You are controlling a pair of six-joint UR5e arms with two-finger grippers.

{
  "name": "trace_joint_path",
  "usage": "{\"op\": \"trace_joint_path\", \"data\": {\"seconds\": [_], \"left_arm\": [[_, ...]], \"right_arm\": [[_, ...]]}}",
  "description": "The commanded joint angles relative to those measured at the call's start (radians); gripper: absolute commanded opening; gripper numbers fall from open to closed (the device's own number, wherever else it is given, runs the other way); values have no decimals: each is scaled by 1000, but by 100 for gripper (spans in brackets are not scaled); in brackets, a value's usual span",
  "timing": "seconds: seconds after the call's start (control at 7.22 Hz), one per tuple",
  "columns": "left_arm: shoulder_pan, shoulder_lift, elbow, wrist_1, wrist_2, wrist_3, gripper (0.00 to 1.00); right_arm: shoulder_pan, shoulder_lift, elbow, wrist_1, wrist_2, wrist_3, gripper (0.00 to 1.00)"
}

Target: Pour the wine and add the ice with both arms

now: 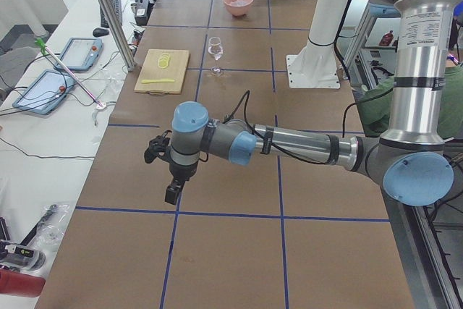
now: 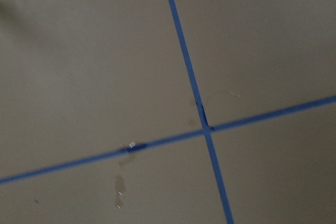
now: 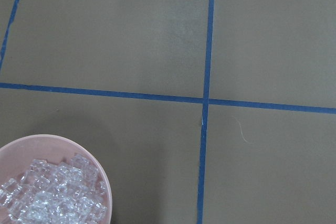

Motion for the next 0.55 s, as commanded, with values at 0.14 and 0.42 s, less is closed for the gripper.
{"op": "trace_joint_path", "data": {"seconds": [0.14,0.42], "left_arm": [[-15,119,31,-58,-150,0,100],[-15,116,25,-60,-148,-1,100]], "right_arm": [[-61,-63,133,-9,19,140,100],[-199,-78,210,-1,-26,335,100]]}}
